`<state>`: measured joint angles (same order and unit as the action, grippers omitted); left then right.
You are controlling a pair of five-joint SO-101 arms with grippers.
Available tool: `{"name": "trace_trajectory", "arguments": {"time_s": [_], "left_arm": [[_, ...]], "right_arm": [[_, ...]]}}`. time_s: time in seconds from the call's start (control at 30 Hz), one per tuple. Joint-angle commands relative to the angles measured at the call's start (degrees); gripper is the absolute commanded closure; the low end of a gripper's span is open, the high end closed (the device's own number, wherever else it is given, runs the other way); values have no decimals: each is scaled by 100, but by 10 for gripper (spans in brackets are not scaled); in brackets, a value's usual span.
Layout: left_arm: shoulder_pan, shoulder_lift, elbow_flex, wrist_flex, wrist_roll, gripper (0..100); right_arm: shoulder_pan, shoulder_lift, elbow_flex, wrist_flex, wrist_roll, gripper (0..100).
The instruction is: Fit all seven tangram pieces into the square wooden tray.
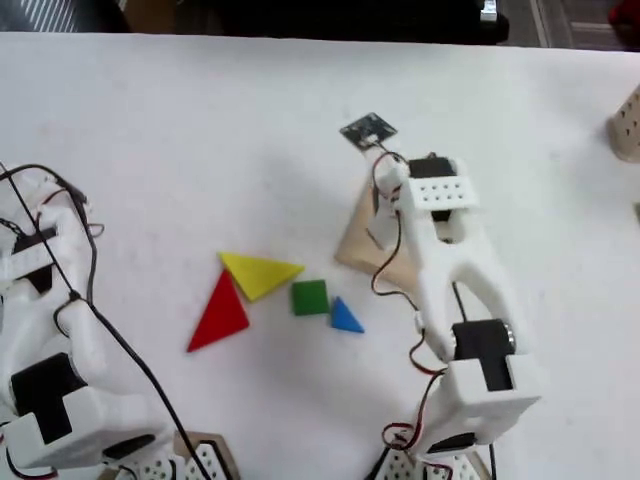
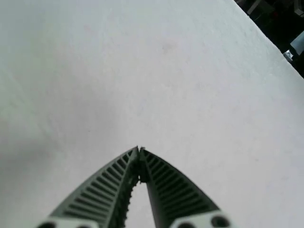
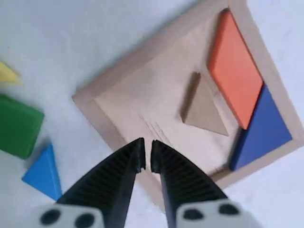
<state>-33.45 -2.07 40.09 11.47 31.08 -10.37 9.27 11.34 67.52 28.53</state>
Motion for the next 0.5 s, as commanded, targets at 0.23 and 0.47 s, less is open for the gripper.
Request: {"name": "trace_trajectory", "arguments": {"time_s": [0.23,0.47], "left_arm": [[110,-268,-9,-141,105,976],[110,-268,-9,-114,105,976]], "right_arm": [[382,857,-193,-919,-501,981],[505,866,-229,-1103,-501,981]]}}
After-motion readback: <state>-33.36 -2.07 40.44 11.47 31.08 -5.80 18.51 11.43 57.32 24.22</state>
